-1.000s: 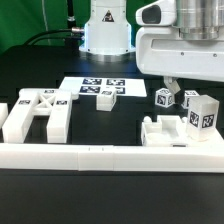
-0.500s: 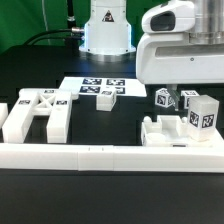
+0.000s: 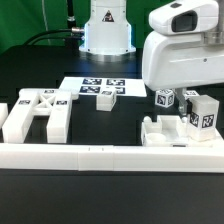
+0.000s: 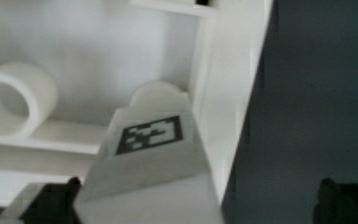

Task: Assemble chair

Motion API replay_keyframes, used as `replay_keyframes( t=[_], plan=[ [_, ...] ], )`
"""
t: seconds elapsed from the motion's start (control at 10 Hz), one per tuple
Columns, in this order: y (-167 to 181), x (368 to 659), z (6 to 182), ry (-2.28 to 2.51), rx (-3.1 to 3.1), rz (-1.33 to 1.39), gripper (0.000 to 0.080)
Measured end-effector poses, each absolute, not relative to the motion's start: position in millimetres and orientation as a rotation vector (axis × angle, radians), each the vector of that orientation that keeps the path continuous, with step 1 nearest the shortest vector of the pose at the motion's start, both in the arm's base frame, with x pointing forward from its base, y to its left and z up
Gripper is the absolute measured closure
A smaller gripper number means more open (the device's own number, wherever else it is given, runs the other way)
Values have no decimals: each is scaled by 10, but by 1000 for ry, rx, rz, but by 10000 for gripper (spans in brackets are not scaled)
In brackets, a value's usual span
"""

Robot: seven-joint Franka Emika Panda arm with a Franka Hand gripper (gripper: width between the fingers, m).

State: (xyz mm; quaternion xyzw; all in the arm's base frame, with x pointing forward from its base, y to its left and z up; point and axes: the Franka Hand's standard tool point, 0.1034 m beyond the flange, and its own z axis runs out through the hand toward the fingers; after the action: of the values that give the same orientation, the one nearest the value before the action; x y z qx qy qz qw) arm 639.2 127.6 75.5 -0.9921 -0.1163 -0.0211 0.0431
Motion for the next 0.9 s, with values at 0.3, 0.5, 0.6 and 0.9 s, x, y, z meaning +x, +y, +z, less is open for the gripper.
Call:
replay_keyframes(
  t=[0.3, 0.5, 0.6, 0.9],
  plan=[
    [1218, 6384, 722, -399, -3031, -77, 373],
    [1208, 6384, 719, -386, -3033, -76, 512],
    [1208, 6385, 718, -357, -3036, -75, 512],
    [1201, 6395, 714, -151, -3045, -89, 512]
  ],
)
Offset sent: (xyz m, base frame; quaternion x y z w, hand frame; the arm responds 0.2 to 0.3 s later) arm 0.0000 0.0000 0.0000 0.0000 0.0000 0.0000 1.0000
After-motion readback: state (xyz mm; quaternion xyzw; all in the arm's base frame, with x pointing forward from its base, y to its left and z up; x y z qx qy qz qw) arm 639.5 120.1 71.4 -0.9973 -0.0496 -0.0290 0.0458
